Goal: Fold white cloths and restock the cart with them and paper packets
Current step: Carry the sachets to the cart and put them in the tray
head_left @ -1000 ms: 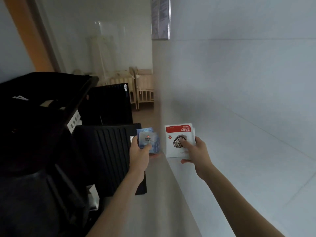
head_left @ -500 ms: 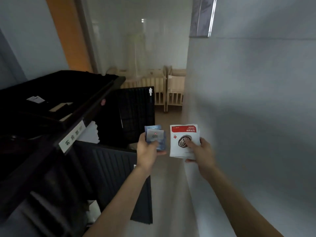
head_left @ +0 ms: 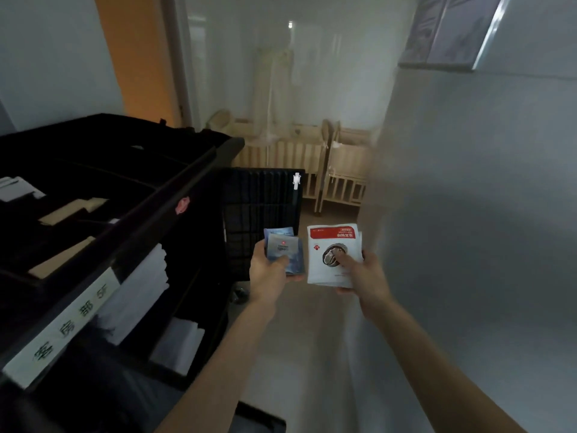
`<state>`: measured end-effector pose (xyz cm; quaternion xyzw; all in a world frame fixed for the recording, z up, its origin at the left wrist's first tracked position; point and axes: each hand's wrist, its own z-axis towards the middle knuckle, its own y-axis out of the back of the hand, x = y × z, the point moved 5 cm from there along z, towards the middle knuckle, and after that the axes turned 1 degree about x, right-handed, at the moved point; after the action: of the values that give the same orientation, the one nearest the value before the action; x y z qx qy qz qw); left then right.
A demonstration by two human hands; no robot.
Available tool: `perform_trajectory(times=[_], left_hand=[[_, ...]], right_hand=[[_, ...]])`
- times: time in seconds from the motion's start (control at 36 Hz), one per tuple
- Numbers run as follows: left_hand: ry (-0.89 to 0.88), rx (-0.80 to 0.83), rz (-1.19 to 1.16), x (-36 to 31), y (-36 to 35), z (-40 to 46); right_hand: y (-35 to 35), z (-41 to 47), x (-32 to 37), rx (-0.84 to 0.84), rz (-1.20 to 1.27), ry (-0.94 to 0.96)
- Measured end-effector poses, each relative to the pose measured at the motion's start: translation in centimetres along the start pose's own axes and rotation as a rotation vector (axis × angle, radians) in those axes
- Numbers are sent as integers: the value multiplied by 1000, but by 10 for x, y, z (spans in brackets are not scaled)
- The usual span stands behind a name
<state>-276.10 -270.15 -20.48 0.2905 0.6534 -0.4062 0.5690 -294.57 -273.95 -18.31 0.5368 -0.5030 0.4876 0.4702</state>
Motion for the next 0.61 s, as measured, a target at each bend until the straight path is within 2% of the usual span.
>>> perform_trajectory(times=[0.25, 0.56, 0.61], left_hand=[[37, -117, 53, 17, 39, 95], [150, -301, 32, 39, 87, 153], [179, -379, 31, 39, 91, 163]], right_hand=[[-79, 100, -12, 169, -8, -68], [-183, 199, -53, 545, -104, -113], [-203, 216, -60, 633, -109, -127]])
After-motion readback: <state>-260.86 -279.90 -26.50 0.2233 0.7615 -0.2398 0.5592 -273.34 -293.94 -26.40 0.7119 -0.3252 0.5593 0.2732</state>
